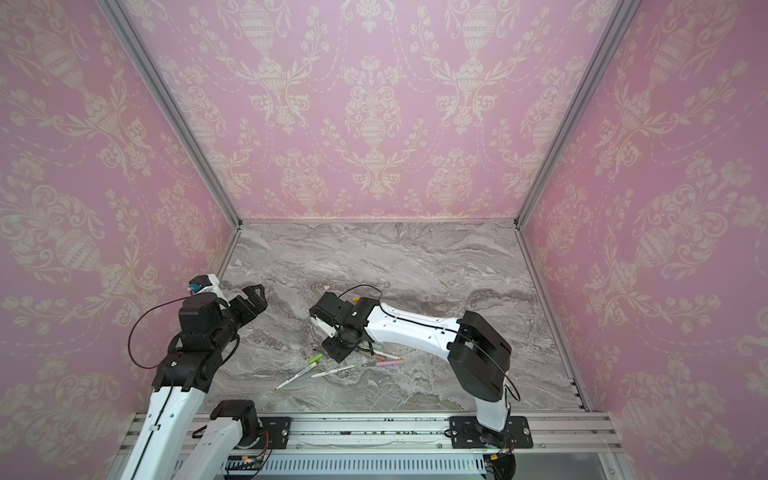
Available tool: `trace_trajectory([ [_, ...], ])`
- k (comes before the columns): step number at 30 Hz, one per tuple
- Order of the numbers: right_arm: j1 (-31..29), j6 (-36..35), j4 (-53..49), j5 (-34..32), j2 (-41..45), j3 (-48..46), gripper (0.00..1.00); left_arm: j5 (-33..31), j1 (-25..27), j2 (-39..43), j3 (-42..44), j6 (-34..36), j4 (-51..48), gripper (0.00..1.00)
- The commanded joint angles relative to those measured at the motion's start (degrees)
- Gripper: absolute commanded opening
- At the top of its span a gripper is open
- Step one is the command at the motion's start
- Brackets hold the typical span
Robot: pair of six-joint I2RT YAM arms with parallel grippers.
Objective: Insert the pens into the pen caps
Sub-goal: 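Lower the right gripper onto the light green pen and grasp it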
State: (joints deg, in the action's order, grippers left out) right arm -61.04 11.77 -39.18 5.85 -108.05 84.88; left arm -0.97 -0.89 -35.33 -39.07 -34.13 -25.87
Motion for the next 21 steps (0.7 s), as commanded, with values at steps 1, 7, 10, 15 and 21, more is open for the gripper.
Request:
trace_trajectory([
  [1, -0.99, -3.49, -3.13, -2.25, -4.08, 4.21, 0.46, -3.31, 0.31, 1.93, 0.84, -0.99, -0.95, 0.99],
  [7, -1.38, -5.08, -2.29, -4.85, -9.44, 7.84, 0.45, -3.27, 0.33, 1.52, 0.58, -0.29, -1.12, 0.99],
  [10, -1.37, -6.04, -2.26, -5.55, -11.75, 9.92, 0.43, -3.06, 0.43, 1.43, 0.96, -0.42, -0.81, 0.99],
  [15, -1.37, -7.01, -2.99, -6.07, -15.1, 12.15, 0.41, -3.15, 0.36, 1.25, 1.19, -0.38, -0.38, 0.99],
  [21, -1.46, -7.77, -3.36, -6.93, -16.92, 12.47, 0.37, -3.73, 0.57, 0.76, 0.92, 0.41, -0.35, 0.99],
])
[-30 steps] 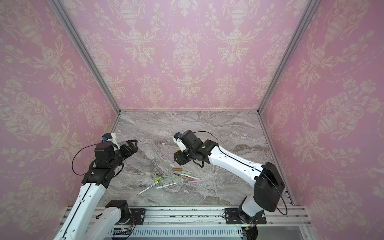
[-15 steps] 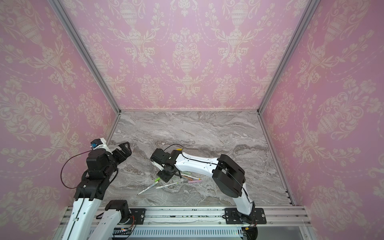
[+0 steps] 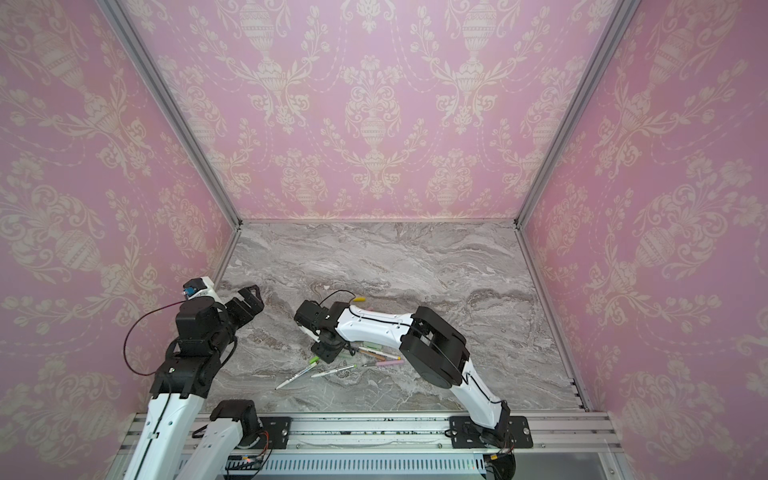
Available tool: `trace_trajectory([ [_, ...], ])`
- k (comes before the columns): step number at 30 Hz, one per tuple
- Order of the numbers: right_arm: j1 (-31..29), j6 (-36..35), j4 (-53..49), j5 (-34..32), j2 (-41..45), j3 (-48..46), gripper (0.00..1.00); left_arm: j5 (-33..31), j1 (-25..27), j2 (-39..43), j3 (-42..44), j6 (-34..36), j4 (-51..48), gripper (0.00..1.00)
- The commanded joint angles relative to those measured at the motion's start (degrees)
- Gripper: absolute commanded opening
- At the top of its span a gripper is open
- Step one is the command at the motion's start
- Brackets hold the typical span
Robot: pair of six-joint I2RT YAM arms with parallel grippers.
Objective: Insert the pens into the pen caps
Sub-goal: 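Lower the right gripper onto the light green pen and grasp it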
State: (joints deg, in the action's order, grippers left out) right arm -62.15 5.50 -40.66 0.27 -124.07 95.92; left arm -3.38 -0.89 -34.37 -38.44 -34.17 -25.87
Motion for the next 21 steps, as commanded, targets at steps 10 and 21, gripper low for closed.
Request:
trace_trajectory([
  [10, -0.36, -1.63, -2.75, -4.83, -3.61, 2.01, 0.29, -1.4, 0.57, -1.17, 0.83, 0.47, 0.75, 0.99],
  [21, -0.34, -3.09, -4.04, -7.06, -6.96, 5.45, 0.17, -1.38, 0.67, -1.41, 0.38, 0.45, 0.97, 0.99],
])
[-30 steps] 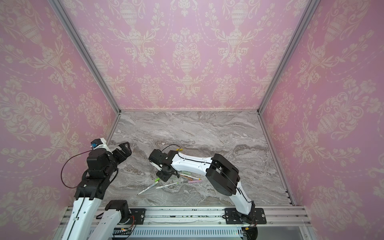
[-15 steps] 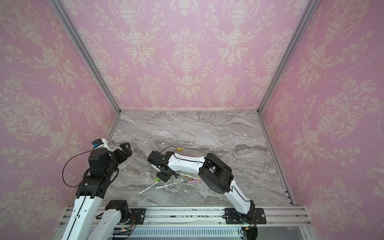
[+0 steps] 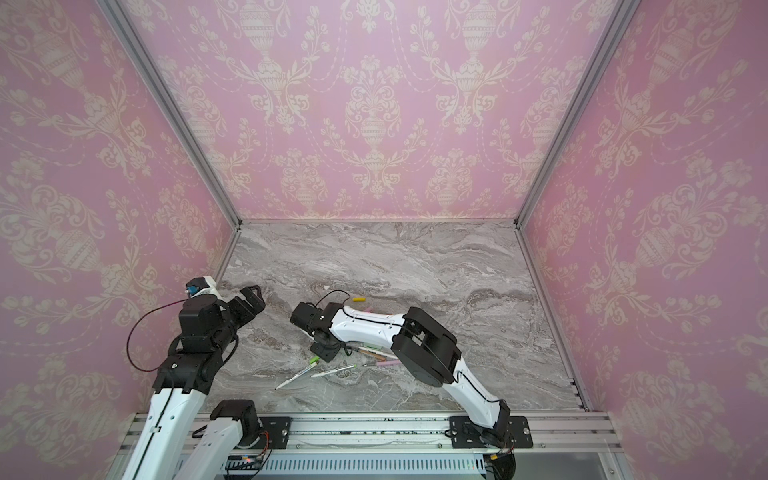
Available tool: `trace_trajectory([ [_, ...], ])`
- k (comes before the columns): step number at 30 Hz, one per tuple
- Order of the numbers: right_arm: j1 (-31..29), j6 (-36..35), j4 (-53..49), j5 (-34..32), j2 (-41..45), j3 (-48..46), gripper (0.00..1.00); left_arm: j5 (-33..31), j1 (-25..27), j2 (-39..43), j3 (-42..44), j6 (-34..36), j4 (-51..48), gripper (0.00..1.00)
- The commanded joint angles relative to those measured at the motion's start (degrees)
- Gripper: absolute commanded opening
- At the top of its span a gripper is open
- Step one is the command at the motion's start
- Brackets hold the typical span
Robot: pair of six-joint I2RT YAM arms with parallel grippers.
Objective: Insert the pens into the pen caps
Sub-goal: 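Lower the right gripper onto the light green pen and grasp it, then lift the pen upright with right gripper while left gripper approaches it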
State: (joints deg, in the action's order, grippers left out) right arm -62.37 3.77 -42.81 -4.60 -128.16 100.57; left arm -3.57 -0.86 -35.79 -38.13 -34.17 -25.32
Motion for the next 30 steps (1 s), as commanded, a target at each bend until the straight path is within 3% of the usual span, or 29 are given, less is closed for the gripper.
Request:
trace_trajectory([
  [1, -0.08, -1.54, -1.93, -2.25, -2.95, 1.07, 0.16, -1.25, 0.62, 0.02, -0.01, 0.45, 0.41, 0.99],
  [7, 0.36, -1.74, -1.93, -3.19, -3.12, 2.79, 0.02, 0.04, 0.77, 0.45, 0.13, 0.64, 1.22, 0.99],
  [12, 2.84, 1.47, -1.42, -1.19, 1.06, 5.67, 0.0, 4.86, 0.86, 0.98, 0.52, 0.64, 4.38, 0.99],
  [18, 10.92, 14.43, 9.45, 12.1, 13.57, 1.96, 0.0, 17.67, 1.3, 0.49, 1.36, 0.35, 14.37, 0.99],
  [23, 20.45, 29.62, 25.25, 21.18, 24.28, -9.38, 0.0, 30.29, 2.05, -2.0, 1.64, -1.41, 23.68, 0.99],
  [26, 24.53, 37.72, 33.62, 24.82, 29.04, -15.25, 0.0, 37.19, 2.57, -5.39, 0.69, -2.7, 26.4, 0.99],
  [30, 26.75, 41.53, 38.95, 27.18, 32.78, -18.86, 0.0, 42.81, 3.91, -10.04, 0.21, -5.56, 30.0, 0.99],
])
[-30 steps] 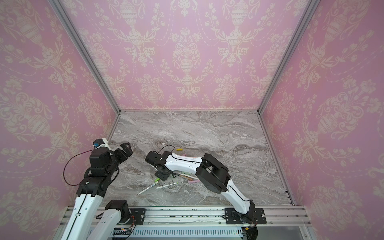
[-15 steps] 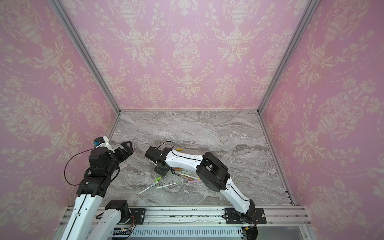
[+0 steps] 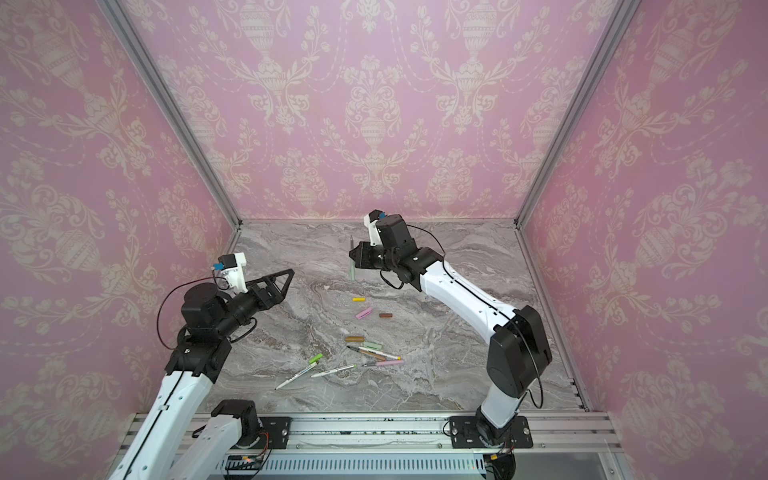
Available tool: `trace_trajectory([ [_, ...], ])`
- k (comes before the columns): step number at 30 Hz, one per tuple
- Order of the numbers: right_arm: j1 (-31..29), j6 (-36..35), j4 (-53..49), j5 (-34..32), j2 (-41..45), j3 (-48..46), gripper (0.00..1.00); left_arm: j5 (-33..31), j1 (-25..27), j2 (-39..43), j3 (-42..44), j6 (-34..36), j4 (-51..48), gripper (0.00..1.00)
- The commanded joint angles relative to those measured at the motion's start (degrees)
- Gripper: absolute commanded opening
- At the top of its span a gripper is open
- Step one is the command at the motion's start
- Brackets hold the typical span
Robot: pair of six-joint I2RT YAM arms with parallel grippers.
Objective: Insert the pens into the pen caps
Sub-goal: 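Lift the pen upright with right gripper while left gripper approaches it, then close left gripper on the pen while right gripper releases and withdraws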
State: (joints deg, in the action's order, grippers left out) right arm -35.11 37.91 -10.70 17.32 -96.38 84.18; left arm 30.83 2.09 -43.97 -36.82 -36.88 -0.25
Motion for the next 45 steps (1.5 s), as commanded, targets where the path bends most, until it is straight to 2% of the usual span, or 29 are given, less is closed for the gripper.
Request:
trace_trajectory([
  [1, -0.46, 7.38, 7.08, 5.64, 1.56, -2.67, 0.0, 9.48, 1.6, -3.15, -1.28, -3.38, 5.7, 0.98],
  [5, -0.56, 8.72, 9.67, 7.88, 2.38, -3.92, 0.0, 12.54, 6.15, -8.42, -3.46, -3.19, 6.6, 0.96],
  [9, -0.74, 9.48, 11.43, 10.21, 2.66, -4.46, 0.0, 11.23, 10.98, -12.09, -4.74, -1.19, 5.48, 0.93],
  [18, -1.87, 8.54, 12.32, 12.26, 3.67, -4.61, 0.0, 9.51, 13.17, -16.51, -4.67, -3.59, 9.85, 0.76],
  [26, -2.37, 8.19, 13.07, 12.51, 3.38, -5.23, 0.0, 9.45, 15.68, -19.23, -7.74, -4.15, 11.69, 0.72],
  [29, -2.49, 8.22, 13.42, 12.72, 3.32, -5.38, 0.0, 9.43, 16.55, -20.21, -8.09, -4.16, 12.09, 0.67],
  [36, -2.59, 8.33, 14.2, 12.76, 3.73, -5.58, 0.0, 7.99, 17.42, -20.73, -7.83, -4.06, 12.38, 0.43],
  [40, -2.59, 8.55, 14.46, 12.83, 3.77, -5.96, 0.0, 6.95, 17.47, -20.65, -7.75, -3.79, 12.36, 0.25],
  [45, -2.68, 8.5, 14.44, 12.79, 3.94, -6.29, 0.0, 5.75, 17.43, -20.56, -7.21, -3.79, 12.4, 0.1],
])
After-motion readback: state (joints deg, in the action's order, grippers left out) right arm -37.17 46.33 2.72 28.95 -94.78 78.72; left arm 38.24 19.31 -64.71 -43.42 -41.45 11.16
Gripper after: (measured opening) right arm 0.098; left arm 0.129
